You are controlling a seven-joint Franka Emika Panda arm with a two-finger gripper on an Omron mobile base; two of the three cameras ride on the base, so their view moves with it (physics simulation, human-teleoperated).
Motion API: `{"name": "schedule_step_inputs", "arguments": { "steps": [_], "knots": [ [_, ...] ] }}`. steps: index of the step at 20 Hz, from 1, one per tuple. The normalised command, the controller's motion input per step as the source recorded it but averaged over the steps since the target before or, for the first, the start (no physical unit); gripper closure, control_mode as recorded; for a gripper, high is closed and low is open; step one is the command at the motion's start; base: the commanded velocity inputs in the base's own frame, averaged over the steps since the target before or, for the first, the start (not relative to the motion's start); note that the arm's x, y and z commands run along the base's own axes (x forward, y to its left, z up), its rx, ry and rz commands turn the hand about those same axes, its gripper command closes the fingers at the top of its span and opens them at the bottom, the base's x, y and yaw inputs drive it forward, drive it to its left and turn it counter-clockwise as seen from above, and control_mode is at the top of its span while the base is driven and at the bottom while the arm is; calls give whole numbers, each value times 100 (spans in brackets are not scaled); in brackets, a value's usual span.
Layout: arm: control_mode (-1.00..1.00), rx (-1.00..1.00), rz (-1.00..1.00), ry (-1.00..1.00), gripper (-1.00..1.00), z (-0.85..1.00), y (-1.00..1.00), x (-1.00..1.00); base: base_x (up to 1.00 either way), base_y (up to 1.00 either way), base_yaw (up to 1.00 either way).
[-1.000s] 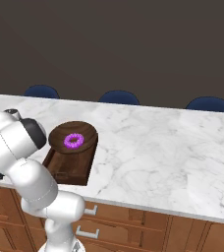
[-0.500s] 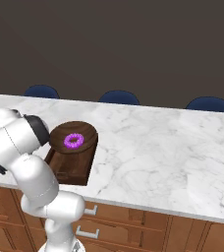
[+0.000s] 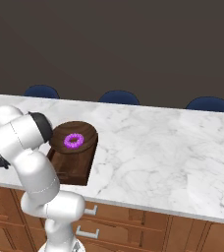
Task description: Place the bowl with donut and the cupcake onto the tray.
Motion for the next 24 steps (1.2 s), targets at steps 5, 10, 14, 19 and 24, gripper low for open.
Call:
{"name": "schedule_step_inputs", "arguments": {
  "steps": [5, 10, 14, 19, 24],
  "knots": [
    [-100, 0, 0, 0, -100, -11, 1, 0, 0, 0, 0],
    [-100, 0, 0, 0, -100, -7, 0, 0, 0, 0, 0],
    [-100, 0, 0, 0, -100, -6, 0, 0, 0, 0, 0],
    [-100, 0, 0, 0, -100, -12, 0, 0, 0, 0, 0],
    [-100, 0, 0, 0, 100, -5, 0, 0, 0, 0, 0]
  ]
}}
